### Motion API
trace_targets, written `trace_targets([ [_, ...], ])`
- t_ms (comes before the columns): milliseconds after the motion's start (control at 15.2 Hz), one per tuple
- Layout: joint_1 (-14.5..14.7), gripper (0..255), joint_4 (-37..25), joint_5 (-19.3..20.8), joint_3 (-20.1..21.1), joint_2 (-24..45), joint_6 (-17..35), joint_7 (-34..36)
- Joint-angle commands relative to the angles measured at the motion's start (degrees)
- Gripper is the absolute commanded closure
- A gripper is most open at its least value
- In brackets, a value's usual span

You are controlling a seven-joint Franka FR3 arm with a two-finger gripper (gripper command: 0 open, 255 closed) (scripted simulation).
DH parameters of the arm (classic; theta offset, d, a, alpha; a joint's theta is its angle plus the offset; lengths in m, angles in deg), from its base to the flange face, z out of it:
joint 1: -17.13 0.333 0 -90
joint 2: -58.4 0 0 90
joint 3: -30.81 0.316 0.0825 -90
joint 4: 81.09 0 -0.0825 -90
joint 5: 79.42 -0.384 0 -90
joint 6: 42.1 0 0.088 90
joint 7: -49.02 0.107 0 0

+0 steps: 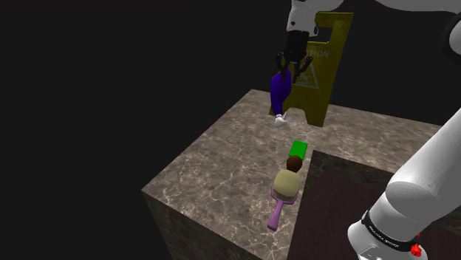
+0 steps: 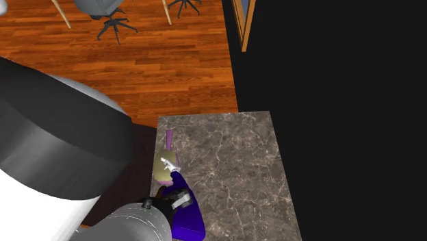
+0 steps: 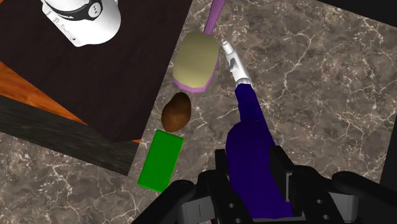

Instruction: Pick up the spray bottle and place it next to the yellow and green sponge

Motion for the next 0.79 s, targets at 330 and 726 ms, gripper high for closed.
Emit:
trace_targets([
  [330, 0.1, 255, 6.3, 0.2, 0.2, -0.8, 5.4, -1.2],
  [726, 0.1, 255, 11.1, 0.3, 0.3, -1.0, 9.9, -2.2],
])
